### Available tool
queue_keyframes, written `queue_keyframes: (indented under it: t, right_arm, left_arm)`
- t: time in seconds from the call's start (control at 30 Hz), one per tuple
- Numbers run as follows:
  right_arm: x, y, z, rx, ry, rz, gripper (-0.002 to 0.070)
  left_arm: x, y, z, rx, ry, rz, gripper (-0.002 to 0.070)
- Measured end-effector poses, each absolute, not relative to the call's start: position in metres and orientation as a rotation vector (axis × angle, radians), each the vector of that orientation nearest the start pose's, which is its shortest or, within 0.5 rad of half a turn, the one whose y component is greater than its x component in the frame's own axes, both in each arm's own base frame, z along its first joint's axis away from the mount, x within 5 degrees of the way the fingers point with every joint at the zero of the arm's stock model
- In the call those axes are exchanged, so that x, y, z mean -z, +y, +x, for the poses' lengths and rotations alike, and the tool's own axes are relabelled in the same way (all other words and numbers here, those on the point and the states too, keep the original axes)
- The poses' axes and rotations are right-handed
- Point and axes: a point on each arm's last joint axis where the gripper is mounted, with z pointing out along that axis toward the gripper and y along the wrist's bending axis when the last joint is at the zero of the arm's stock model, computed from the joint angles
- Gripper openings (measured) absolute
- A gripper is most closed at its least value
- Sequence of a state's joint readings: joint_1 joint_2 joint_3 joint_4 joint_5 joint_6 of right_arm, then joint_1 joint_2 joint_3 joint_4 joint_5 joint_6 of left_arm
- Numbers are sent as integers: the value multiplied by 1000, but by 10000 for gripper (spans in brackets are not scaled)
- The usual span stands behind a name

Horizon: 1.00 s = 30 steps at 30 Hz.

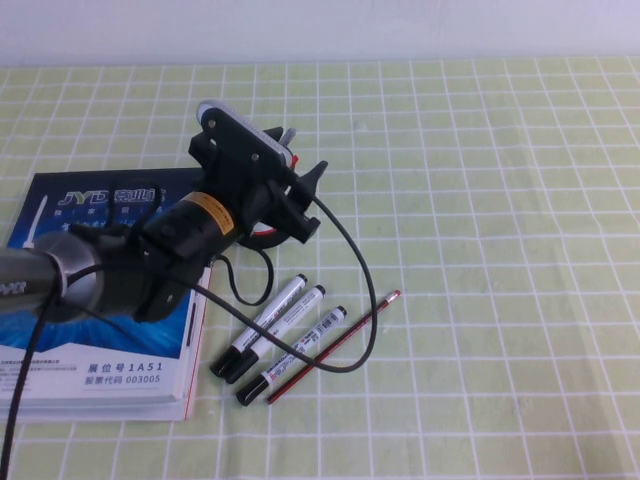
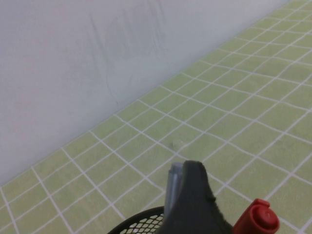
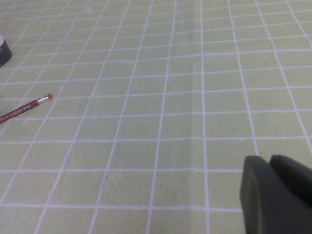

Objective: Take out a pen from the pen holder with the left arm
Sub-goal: Pick up the pen from the pen holder

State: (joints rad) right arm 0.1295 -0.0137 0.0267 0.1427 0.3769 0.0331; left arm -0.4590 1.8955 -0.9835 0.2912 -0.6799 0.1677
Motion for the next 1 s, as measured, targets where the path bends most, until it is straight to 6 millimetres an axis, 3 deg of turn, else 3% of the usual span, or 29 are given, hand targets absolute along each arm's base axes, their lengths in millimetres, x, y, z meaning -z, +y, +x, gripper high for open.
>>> queue_keyframes:
  t: [0.23, 0.63, 1.0]
  right_arm:
    - [-171, 11, 51, -252, 1877, -2, -15]
    - [-171, 11, 51, -252, 1877, -2, -15]
    - [-171, 11, 51, -252, 1877, -2, -15]
  left_arm:
    - [-187, -195, 357, 200, 1536, 847, 414]
    - [-191, -196, 364, 195, 1542, 819, 99]
    - [-191, -195, 364, 202, 1558, 795, 72]
